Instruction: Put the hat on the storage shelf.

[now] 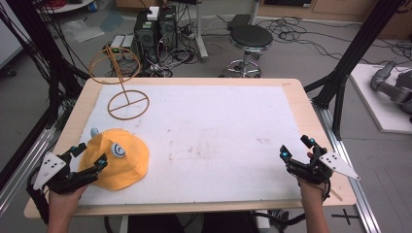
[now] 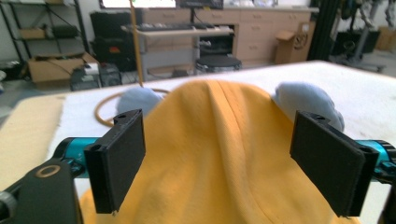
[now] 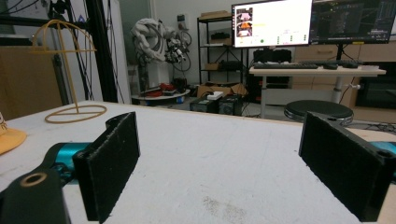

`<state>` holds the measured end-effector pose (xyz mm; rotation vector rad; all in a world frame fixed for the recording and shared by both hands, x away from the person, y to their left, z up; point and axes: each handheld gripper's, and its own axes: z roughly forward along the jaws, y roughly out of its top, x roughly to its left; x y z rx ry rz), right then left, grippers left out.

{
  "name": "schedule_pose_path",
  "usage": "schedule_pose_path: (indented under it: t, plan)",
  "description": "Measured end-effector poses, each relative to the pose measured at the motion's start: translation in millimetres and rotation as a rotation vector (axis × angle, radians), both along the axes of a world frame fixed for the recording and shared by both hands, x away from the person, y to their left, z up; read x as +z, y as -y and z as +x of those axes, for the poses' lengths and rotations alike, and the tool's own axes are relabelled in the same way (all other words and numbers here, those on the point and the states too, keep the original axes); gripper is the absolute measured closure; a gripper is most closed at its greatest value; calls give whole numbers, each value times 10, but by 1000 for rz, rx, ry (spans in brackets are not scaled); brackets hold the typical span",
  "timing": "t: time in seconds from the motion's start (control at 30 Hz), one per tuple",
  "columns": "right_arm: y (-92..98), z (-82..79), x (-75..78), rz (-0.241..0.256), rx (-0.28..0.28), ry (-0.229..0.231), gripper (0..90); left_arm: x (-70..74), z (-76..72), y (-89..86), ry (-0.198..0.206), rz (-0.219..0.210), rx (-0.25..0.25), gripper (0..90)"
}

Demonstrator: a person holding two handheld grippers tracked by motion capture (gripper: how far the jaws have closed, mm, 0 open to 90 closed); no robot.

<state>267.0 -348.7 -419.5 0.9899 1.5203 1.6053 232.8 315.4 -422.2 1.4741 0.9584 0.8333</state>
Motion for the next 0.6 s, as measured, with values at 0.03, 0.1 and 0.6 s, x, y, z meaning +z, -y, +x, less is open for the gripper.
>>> schedule_pose_path:
  t: [0.03,0.1,0.6]
  plan:
    - [-2,-1,-2,1,1,-3,122,-6,6,5,-9,6,-5,205]
    - [-2,-1,-2,1,0,-3,122,-19,17,11,-22,6,-15,222]
    - [9,-13,-4,0,-5,-2,122,-83,98,-2,-118,15,-49,346]
